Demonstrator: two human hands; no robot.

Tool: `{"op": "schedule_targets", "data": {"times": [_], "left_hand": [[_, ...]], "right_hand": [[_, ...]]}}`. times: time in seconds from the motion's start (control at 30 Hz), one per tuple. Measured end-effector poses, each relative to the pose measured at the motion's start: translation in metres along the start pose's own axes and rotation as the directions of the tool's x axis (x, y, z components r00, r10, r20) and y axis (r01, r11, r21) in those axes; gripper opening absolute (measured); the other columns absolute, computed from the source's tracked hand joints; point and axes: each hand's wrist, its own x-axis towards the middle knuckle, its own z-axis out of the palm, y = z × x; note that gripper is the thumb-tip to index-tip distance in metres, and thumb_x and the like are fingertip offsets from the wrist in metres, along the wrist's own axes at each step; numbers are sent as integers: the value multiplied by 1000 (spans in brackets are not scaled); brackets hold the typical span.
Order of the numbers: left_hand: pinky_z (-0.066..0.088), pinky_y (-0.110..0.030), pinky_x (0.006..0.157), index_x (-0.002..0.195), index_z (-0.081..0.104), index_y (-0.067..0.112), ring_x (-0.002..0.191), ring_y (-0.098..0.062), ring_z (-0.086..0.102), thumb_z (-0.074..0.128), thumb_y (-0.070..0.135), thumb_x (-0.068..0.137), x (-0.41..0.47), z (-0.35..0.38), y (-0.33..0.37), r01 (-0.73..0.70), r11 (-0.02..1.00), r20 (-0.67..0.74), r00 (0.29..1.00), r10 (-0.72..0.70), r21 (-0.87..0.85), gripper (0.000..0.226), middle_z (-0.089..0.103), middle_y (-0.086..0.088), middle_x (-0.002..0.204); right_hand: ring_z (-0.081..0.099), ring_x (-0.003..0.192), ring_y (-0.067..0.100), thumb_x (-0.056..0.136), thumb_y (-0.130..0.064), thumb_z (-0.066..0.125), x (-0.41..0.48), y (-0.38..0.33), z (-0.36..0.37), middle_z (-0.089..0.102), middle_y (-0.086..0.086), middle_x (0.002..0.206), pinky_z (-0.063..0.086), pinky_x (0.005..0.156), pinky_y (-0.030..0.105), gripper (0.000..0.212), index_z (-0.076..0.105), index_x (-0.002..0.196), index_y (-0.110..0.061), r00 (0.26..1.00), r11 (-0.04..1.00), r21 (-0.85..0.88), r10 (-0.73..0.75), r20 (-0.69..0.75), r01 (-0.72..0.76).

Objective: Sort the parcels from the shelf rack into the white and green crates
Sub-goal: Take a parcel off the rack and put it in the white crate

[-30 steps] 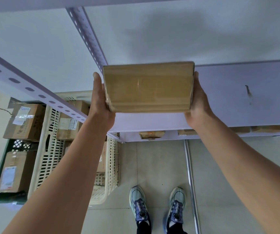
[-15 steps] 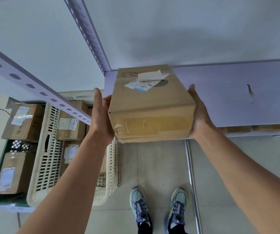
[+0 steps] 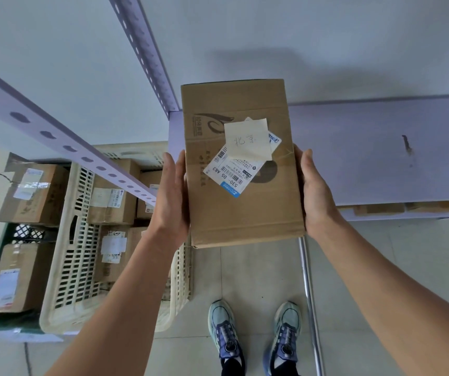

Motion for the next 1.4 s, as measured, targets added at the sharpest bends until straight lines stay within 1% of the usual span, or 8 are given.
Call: {"op": "schedule_targets", "data": {"times": [0.2,0.37,0.47,0.6,0.8,1.0,1.17,1.4], "left_hand": [[60,-39,104,167,31,46,141,-21,62,20,79,103,2,-6,-5,7,1000,25,1000,-6,-20,73,61,3,157],[60,-38,106,161,42,50,141,-18,61,21,79,104,-4,-6,-2,-1,1000,11,1000,1,9,67,63,8,154],[62,-32,97,133,67,61,135,-15,66,19,77,105,-17,-4,4,14,998,53,998,-17,54,57,69,11,146],[57,-41,110,153,53,47,140,-18,62,18,77,106,-36,-8,0,21,998,62,998,-24,56,66,66,7,151],[46,-51,120,139,65,55,141,-19,61,18,76,106,-84,-13,-15,50,999,100,994,-51,9,61,66,5,151],[53,-43,115,154,56,39,141,-21,61,14,68,111,-150,-29,-40,75,997,100,992,-73,-17,66,65,-2,152],[53,-26,109,145,59,56,143,-11,59,11,63,113,-212,-59,-52,78,993,130,989,-66,-88,58,64,8,153],[56,-24,103,141,63,57,138,-8,62,15,72,109,-257,-133,-80,182,979,17,983,-181,-97,59,67,15,148]], "right_hand": [[63,135,23,111,-58,29,0,8,3,65,0,148,52,112,51,53,51,153,-37,999,999,-5,-47,15,47],[60,139,25,109,-61,30,-10,10,6,63,2,151,43,119,57,58,48,157,-35,999,998,-34,-47,9,47],[62,137,26,110,-62,27,-23,13,5,65,3,149,47,115,57,58,50,155,-34,998,997,-45,-58,-15,58],[66,132,25,109,-64,26,-52,21,4,67,3,145,61,99,44,58,52,153,-36,996,995,-51,-84,-13,83],[67,130,24,107,-68,27,-103,40,1,69,0,143,63,94,43,56,58,146,-44,996,996,-52,-80,-27,79],[72,123,26,90,-84,39,-173,64,-2,75,2,133,65,82,41,66,71,133,-44,1000,998,-59,15,-19,-16],[71,124,23,103,-74,32,-221,94,9,71,2,139,65,83,39,61,59,147,-42,1000,998,-69,-8,-11,7],[70,125,27,100,-76,38,-261,158,56,70,6,141,65,84,40,65,59,148,-37,990,989,-56,136,30,-135]]}}
